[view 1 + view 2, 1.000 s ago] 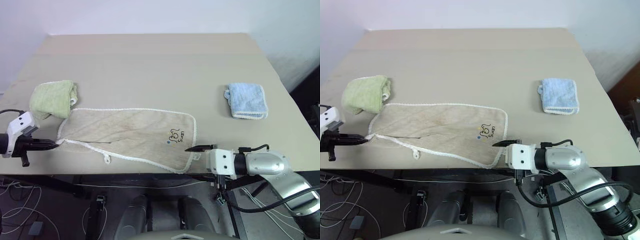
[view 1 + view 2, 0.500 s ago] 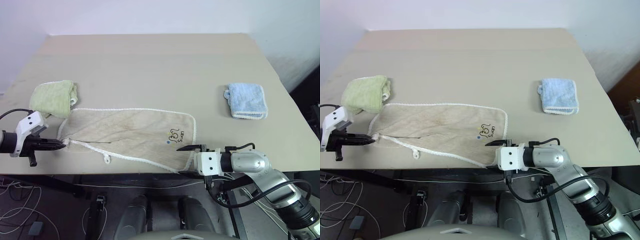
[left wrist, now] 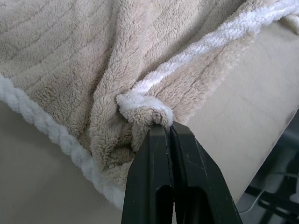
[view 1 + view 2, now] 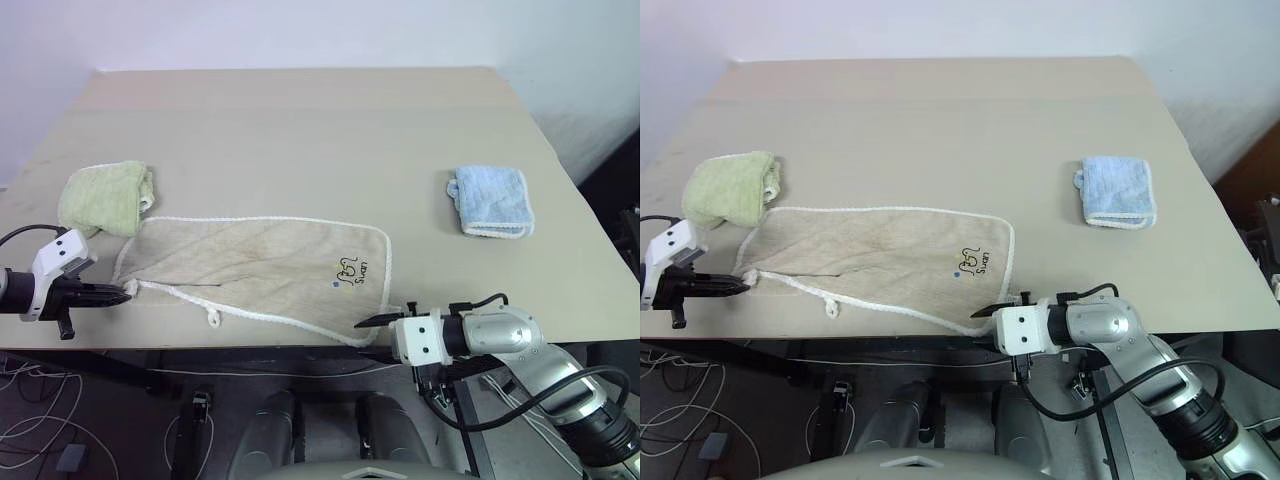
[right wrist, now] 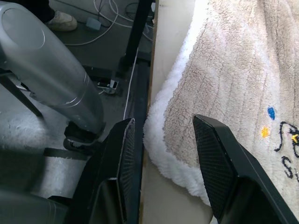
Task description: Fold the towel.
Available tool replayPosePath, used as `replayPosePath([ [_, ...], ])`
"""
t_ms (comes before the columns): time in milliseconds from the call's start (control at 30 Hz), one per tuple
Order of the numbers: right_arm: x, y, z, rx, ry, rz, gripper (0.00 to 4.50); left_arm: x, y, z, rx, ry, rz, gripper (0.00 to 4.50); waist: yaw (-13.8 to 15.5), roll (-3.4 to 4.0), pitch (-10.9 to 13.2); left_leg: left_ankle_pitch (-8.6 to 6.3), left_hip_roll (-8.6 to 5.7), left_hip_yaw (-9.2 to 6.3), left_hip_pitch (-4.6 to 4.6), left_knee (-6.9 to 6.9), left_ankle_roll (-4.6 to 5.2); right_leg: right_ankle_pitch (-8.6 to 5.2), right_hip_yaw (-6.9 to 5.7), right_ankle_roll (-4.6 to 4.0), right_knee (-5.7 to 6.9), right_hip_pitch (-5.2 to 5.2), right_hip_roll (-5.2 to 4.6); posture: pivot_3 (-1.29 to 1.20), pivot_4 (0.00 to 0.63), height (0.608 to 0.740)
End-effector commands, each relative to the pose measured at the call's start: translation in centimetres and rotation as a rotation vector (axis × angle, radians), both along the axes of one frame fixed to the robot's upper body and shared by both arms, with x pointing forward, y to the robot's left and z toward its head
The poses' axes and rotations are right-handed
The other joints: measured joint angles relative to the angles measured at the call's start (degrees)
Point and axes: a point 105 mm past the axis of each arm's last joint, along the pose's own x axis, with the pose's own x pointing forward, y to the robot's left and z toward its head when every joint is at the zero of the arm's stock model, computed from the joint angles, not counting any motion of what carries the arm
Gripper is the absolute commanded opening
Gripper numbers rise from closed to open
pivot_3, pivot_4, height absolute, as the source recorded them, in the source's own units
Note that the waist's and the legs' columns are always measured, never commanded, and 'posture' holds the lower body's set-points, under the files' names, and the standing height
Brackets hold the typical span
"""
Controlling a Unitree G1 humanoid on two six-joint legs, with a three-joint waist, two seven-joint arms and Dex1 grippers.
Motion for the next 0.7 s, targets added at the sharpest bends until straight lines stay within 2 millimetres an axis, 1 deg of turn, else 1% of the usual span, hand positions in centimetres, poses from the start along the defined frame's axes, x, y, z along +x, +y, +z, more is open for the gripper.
replayPosePath([
  [33, 0.0, 0.3, 0.0, 0.003, -0.036, 0.018, 2.06, 0.0, 0.8, 1.2, 0.021, -0.037, 0.019, 0.0, 0.0, 0.0, 0.0, 0.0, 0.0, 0.0, 0.0, 0.0, 0.0, 0.0, 0.0, 0.0, 0.0, 0.0, 0.0, 0.0, 0.15, 0.74],
  [300, 0.5, 0.5, -0.8, -0.01, -0.074, 0.021, 2.06, 0.0, 1.1, 1.0, 0.032, -0.036, 0.014, 0.0, 0.0, 0.0, 0.0, 0.0, 0.0, 0.0, 0.01, 0.0, 0.0, 0.0, 0.0, 0.0, 0.0, 0.0, 0.03, 0.0, 0.15, 0.74],
  [400, 0.4, 0.4, -0.7, -0.002, -0.068, 0.02, 1.53, -0.1, 1.2, 1.0, 0.034, -0.035, 0.014, 0.0, 0.0, 0.0, 0.0, 0.0, 0.0, 0.01, 0.01, 0.0, 0.0, 0.0, 0.0, 0.01, 0.01, 0.0, 0.05, 0.0, 0.15, 0.74],
  [567, 0.1, 0.5, 0.0, 0.032, -0.046, 0.017, 0.01, -0.3, 1.5, 0.7, 0.033, -0.032, 0.015, 0.0, -0.1, -0.01, 0.0, 0.0, 0.0, 0.01, 0.02, 0.0, 0.0, 0.01, -0.01, 0.01, 0.01, 0.01, 0.05, 0.0, 0.15, 0.74],
  [700, 0.1, 0.4, 0.3, 0.036, -0.039, 0.011, 0.01, -0.5, 1.8, 0.3, 0.04, -0.025, 0.015, 0.0, 0.0, -0.01, 0.0, 0.0, 0.01, 0.01, 0.04, 0.0, 0.0, 0.0, 0.01, 0.0, 0.03, 0.01, 0.04, 0.0, 0.15, 0.74],
])
